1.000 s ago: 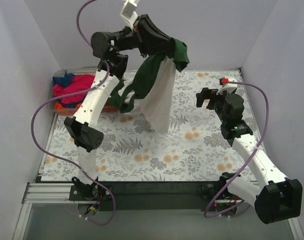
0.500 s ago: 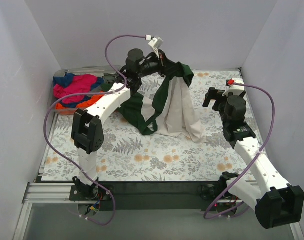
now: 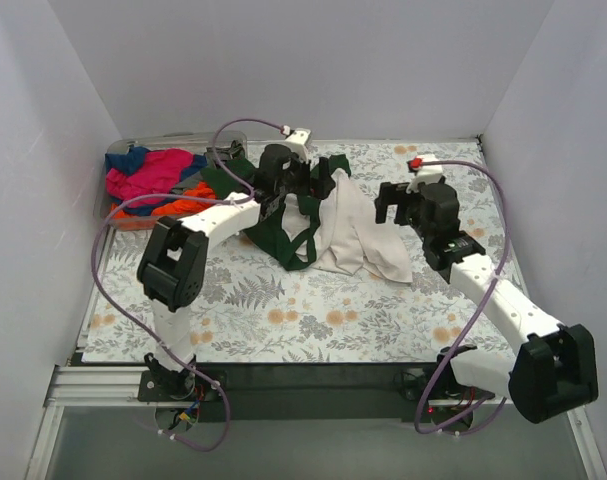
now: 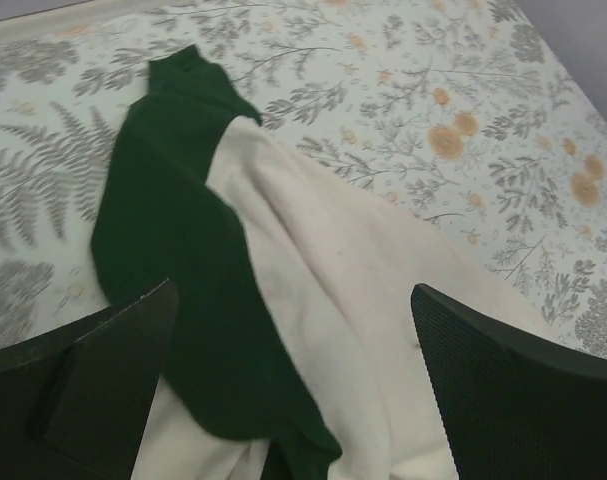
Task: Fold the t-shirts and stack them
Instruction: Move the tshirt to the center of the board, then flatten the tshirt out
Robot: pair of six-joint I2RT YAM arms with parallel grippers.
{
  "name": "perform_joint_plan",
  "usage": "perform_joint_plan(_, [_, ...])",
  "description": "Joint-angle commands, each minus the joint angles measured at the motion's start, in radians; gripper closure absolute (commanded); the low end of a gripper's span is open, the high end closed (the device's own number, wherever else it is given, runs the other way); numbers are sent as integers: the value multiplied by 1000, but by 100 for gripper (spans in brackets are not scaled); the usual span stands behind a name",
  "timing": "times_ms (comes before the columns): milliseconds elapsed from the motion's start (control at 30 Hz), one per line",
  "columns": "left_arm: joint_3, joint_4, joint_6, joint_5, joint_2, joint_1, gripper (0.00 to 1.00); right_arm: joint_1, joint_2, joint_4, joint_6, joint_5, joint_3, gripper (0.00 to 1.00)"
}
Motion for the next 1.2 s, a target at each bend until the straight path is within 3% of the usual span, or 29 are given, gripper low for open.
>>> perform_joint_plan(0, [-110,76,14,-246,-259,2,5,78,64,60,-39,-47,89,7])
perform_joint_plan(100, [-289,70,-58,-383,-345,1,5,141,134,65,-59,-70,145,7])
perform_joint_plan(300, [-530,50,-190,-451,-404,-1,6,196,269,79,-62,-159,237,7])
perform_joint_plan(667, [-597,12,-238,-451,-364,-2,13,208,480,80,-62,-282,376,8])
perform_joint_plan(867, [-649,41,-287,-356,-370,-2,16,225,599,57,-70,-282,451,8])
perform_joint_plan(1033, [-664,36,-309,-316,-359,-2,28,233,672,31,-81,-247,490,10])
perform_joint_plan(1167, [-693,39,-325,-301,-373,-2,31,237,701,4,-87,-241,510,12])
